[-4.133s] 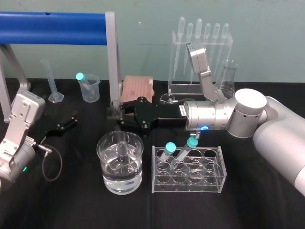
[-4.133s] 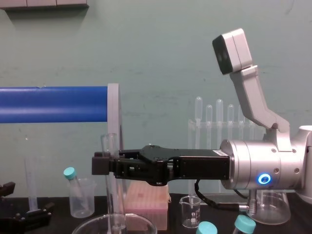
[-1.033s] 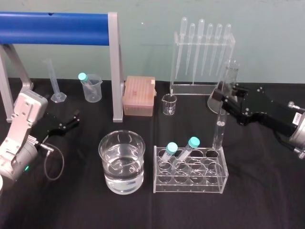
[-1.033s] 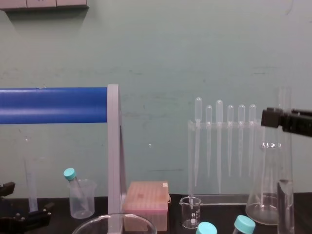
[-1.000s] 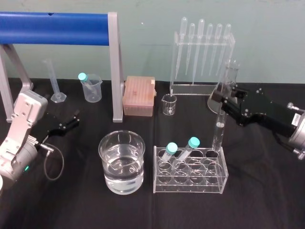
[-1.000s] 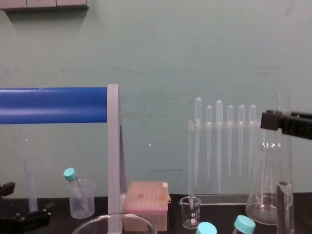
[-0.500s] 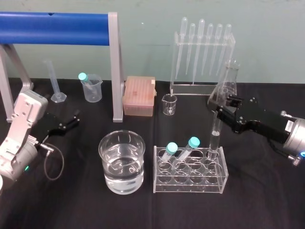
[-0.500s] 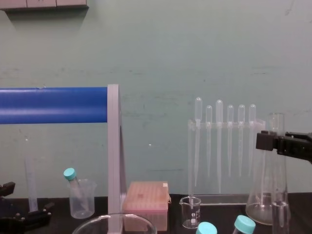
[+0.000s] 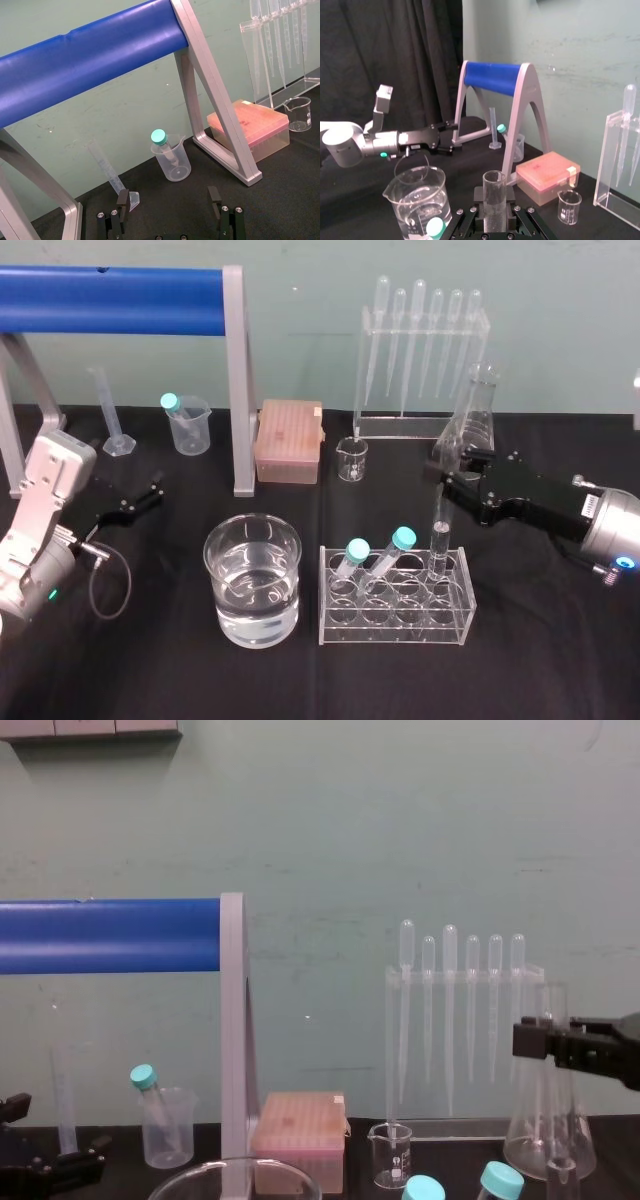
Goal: Hold the test tube with one hand and immerse one end into the beaker, then return it to the test tube rack.
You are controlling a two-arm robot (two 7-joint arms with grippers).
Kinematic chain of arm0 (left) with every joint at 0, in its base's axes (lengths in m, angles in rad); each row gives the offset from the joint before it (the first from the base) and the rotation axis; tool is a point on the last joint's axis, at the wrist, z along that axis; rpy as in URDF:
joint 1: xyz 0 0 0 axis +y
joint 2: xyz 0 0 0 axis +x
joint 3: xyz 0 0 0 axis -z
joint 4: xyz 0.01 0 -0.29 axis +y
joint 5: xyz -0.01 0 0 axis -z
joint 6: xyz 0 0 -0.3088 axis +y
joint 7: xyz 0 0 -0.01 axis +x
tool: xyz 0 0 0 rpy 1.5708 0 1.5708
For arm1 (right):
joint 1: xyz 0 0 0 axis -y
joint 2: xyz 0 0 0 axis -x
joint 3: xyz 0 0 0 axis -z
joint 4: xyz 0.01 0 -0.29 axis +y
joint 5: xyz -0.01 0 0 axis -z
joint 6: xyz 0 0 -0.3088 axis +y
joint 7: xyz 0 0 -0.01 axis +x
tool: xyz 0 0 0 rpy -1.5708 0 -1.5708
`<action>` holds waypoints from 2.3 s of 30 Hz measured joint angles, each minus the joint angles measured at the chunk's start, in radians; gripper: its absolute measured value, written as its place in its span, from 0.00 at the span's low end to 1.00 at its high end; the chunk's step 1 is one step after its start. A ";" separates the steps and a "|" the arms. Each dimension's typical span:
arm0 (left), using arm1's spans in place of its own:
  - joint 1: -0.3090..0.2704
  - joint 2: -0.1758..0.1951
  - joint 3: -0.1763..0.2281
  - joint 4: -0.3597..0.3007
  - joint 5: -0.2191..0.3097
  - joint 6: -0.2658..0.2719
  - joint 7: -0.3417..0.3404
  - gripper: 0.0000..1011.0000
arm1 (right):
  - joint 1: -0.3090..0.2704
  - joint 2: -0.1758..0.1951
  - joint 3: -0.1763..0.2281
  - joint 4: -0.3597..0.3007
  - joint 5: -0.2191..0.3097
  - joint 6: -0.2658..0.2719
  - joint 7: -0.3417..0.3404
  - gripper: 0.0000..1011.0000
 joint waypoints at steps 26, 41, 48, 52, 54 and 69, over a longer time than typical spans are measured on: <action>0.000 0.000 0.000 0.000 0.000 0.000 0.000 0.99 | 0.050 -0.019 -0.052 0.071 -0.029 0.041 0.018 0.25; 0.000 0.000 0.000 0.000 0.000 0.000 0.000 0.99 | 0.049 -0.018 -0.049 0.069 -0.028 0.038 0.017 0.25; 0.000 0.000 0.000 0.000 0.000 0.000 0.000 0.99 | 0.049 -0.018 -0.049 0.068 -0.027 0.036 0.017 0.43; 0.000 0.000 0.000 0.000 0.000 0.000 0.000 0.99 | 0.049 -0.018 -0.048 0.068 -0.027 0.036 0.017 0.57; 0.000 0.000 0.000 0.000 0.000 0.000 0.000 0.99 | 0.049 -0.018 -0.048 0.068 -0.027 0.036 0.017 0.61; 0.000 0.000 0.000 0.000 0.000 0.000 0.000 0.99 | 0.052 -0.018 -0.049 0.065 -0.034 0.031 0.017 0.99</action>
